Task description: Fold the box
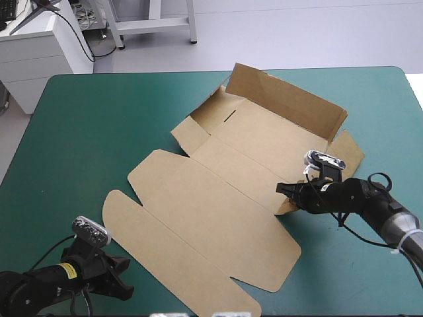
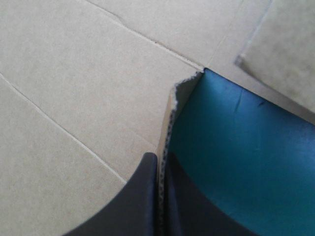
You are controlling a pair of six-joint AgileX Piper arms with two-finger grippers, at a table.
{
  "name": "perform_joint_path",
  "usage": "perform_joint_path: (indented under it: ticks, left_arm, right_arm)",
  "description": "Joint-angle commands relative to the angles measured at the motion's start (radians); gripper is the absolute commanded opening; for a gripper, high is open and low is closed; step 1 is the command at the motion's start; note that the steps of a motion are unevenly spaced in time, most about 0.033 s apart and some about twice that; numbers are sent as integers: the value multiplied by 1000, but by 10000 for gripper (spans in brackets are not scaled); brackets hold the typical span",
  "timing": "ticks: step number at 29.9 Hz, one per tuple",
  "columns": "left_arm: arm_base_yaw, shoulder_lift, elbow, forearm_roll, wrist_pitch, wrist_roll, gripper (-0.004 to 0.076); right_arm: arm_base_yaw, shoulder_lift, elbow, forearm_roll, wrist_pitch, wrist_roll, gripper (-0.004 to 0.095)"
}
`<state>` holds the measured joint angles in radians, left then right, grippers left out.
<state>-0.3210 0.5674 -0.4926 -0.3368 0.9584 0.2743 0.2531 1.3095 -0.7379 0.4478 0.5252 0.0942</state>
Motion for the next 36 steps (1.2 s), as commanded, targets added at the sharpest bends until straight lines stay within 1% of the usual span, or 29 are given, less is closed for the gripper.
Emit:
perform_joint_path:
  ticks: [1, 3, 9, 13, 16, 22, 25, 28, 32, 36]
  left_arm:
    - [1, 3, -24, -29, -38, 1, -8]
    - [1, 3, -24, -29, -38, 1, -8]
    - [1, 3, -24, -29, -38, 1, -8]
    - [1, 3, -24, -29, -38, 1, -8]
    - [1, 3, -24, -29, -38, 1, -8]
    - [1, 3, -24, -29, -38, 1, -8]
    - [1, 3, -24, -29, -38, 1, -8]
    - [1, 3, -24, -29, -38, 1, -8]
    - [1, 3, -24, -29, -38, 1, -8]
    - [1, 3, -24, -29, -40, 1, -8]
  right_arm:
    - [-5, 40, -98, -21, 61, -94, -17]
    - [-5, 64, -148, -49, 104, -109, -18]
    - [-5, 179, -394, -225, 338, -120, -17]
    - [-5, 254, -561, -306, 477, -156, -17]
    - [-5, 309, -683, -313, 576, -247, -19]
    - [-5, 413, -907, -313, 716, -391, -19]
    - [-5, 444, -971, -315, 726, -503, -19]
    - [-5, 462, -1005, -315, 717, -685, -19]
    - [-5, 472, -1018, -317, 661, -840, -19]
    - [-5, 480, -1018, -309, 597, -957, -19]
